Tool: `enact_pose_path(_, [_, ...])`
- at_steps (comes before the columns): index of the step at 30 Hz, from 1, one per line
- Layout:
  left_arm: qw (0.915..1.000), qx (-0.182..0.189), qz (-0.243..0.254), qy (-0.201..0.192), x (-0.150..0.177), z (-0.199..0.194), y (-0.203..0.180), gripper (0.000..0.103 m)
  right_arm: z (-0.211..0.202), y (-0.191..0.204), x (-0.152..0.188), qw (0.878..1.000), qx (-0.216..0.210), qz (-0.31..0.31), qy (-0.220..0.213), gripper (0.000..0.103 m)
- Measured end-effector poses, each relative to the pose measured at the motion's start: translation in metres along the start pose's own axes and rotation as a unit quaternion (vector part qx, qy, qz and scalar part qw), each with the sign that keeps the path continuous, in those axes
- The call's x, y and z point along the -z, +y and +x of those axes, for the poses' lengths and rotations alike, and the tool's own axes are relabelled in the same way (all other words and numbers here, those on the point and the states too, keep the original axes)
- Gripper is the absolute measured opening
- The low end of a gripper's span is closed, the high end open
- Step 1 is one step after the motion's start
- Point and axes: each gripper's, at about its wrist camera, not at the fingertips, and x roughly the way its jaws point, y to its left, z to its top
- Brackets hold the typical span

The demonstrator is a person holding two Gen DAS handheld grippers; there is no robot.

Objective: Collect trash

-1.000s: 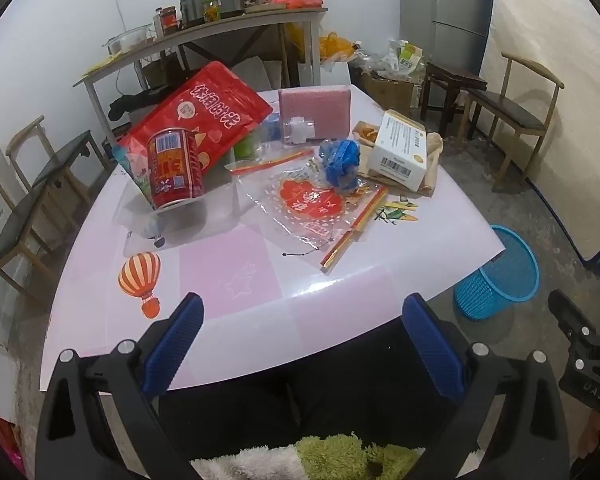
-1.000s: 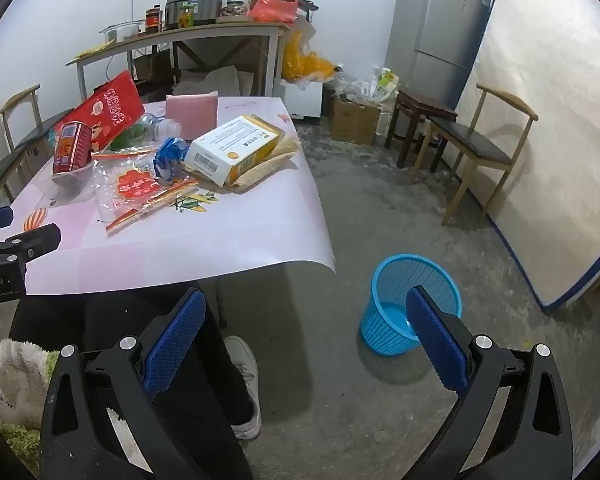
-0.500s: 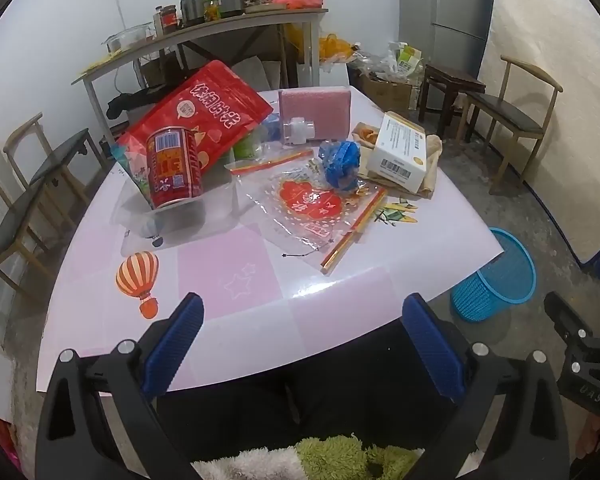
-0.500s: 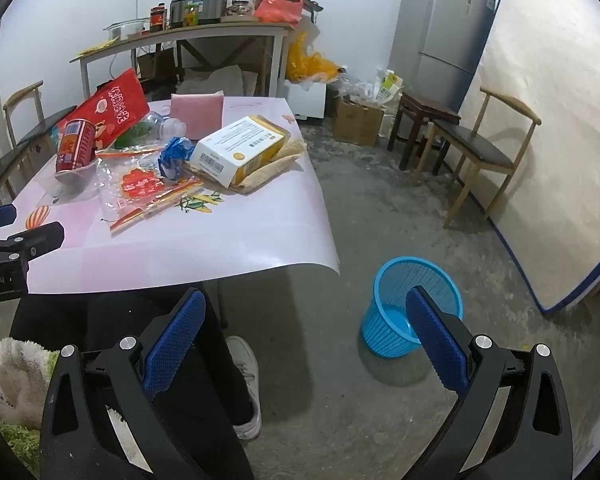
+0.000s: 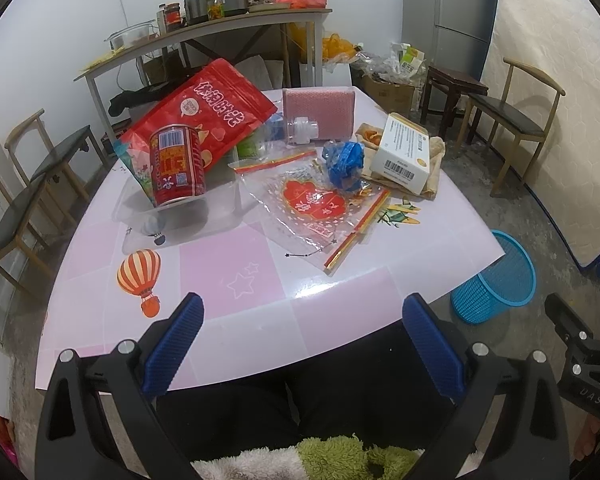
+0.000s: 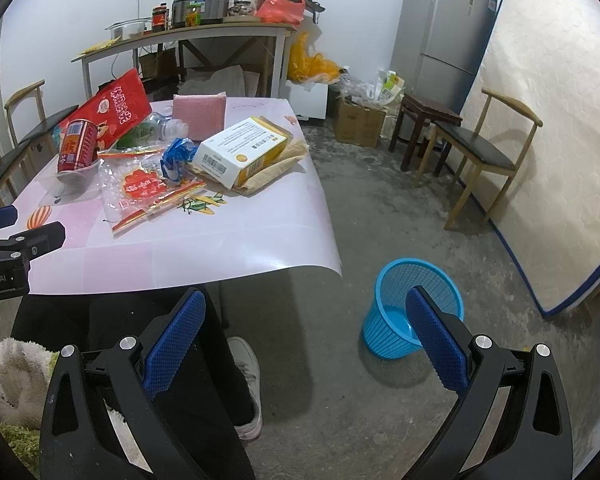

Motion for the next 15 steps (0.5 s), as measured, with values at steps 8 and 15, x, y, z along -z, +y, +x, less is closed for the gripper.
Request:
enact_pose_path(8, [1.0, 0.0, -0.002, 0.001, 0.0004, -0.0005, 0.0015, 0.098, -0.0033, 0.0042, -0.0006, 1.0, 0.0, 0.0, 0.0, 0.096])
enact_pose_path(15, [1.0, -0.001, 0.001, 0.0, 0.0009, -0.0003, 0.0012, 0.098, -0.0059, 0.0025, 0.0005, 1.0, -0.001, 0.0, 0.0, 0.096])
